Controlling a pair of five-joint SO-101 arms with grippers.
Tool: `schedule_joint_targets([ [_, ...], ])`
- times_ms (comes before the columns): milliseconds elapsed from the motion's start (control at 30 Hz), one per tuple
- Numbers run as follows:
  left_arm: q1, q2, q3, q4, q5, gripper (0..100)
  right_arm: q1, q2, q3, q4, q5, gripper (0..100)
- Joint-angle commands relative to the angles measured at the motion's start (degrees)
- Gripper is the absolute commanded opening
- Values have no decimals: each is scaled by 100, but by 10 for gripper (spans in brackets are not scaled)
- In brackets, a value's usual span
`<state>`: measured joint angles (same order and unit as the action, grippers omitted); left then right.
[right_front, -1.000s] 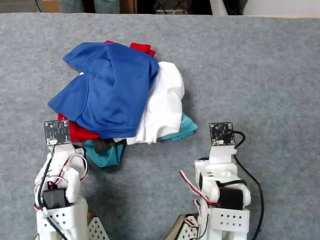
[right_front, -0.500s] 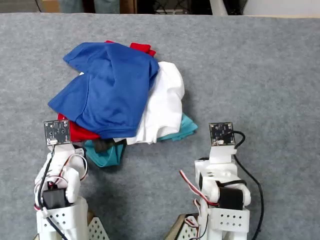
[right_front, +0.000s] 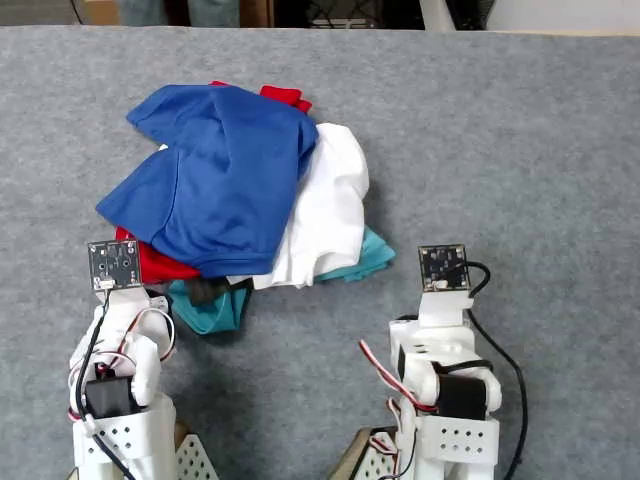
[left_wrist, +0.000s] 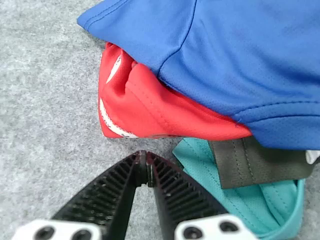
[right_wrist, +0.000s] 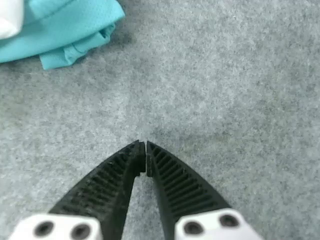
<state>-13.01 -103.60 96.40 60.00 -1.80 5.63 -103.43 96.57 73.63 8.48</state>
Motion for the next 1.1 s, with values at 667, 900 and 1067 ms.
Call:
schedule_joint_targets([
  [667, 22, -62, 75, 18, 44, 30, -53, -347, -4, -440, 18, 15],
  [900, 22, -62, 75, 18, 44, 30, -167, -338, -171, -1073, 387, 27],
  [1067, 22, -62, 75, 18, 44, 30, -1002, -277, -1068, -1116, 484, 157],
])
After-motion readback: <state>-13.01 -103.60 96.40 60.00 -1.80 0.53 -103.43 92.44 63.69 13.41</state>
